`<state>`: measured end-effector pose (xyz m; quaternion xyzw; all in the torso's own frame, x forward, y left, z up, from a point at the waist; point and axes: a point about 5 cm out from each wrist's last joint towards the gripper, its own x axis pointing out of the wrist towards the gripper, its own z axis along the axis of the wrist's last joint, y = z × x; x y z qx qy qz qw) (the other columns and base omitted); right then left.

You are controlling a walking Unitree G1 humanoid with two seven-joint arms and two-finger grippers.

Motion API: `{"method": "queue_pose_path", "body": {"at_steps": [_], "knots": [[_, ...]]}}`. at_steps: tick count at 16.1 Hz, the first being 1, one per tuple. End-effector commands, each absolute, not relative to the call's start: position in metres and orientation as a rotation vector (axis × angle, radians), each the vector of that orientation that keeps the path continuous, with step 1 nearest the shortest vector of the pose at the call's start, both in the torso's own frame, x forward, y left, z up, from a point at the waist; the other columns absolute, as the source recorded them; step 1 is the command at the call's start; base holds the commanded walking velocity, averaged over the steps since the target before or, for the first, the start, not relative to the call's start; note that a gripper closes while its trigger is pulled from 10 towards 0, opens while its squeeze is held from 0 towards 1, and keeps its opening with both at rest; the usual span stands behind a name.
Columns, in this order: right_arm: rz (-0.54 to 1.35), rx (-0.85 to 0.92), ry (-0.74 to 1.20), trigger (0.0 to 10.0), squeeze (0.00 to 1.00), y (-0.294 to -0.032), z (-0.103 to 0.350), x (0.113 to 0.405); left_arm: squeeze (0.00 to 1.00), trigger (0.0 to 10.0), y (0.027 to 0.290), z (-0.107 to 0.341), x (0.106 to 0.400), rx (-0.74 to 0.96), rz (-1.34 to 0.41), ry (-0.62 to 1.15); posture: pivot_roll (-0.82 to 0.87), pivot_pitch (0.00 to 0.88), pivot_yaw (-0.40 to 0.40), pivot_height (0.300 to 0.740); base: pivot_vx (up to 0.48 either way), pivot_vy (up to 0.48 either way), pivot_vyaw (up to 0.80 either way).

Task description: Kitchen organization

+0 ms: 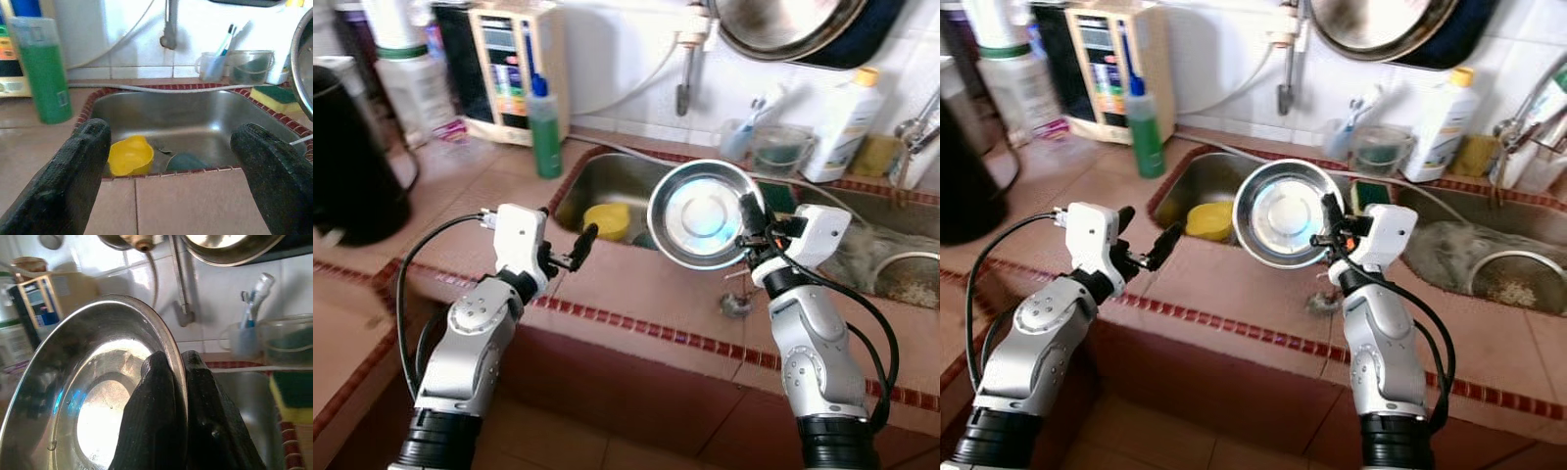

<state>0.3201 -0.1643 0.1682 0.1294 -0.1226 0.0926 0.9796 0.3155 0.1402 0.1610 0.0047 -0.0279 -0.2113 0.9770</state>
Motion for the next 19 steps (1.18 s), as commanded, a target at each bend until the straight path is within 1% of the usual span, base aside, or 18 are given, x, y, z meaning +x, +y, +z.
{"method": "queue_pose_path", "body": {"at_steps": [1,10,16,18,19], "knots": [[0.198,0.261,-0.272,10.0,0.00,-0.163,0.174,0.320,0.00,10.0,0.141,0.165,0.315,0.023,-0.431,-0.068,-0.13,0.006,-0.001,0.740,0.352,0.000,0.00],[0.203,0.255,-0.265,10.0,0.00,-0.164,0.173,0.319,0.00,10.0,0.142,0.164,0.314,0.019,-0.422,-0.066,-0.13,0.018,-0.009,0.740,0.345,0.000,0.00],[0.195,0.260,-0.244,10.0,0.00,-0.166,0.172,0.319,0.00,10.0,0.140,0.163,0.312,0.012,-0.409,-0.057,-0.13,0.035,-0.011,0.740,0.000,0.000,0.00],[0.173,0.247,-0.217,10.0,0.00,-0.171,0.170,0.322,0.00,10.0,0.135,0.164,0.309,0.037,-0.449,-0.035,-0.13,0.037,-0.009,0.740,0.000,0.000,0.00],[0.165,0.227,-0.203,10.0,0.00,-0.176,0.170,0.324,0.00,10.0,0.129,0.167,0.305,0.043,-0.497,-0.028,-0.13,0.051,-0.008,0.740,0.000,0.000,0.00]]}}
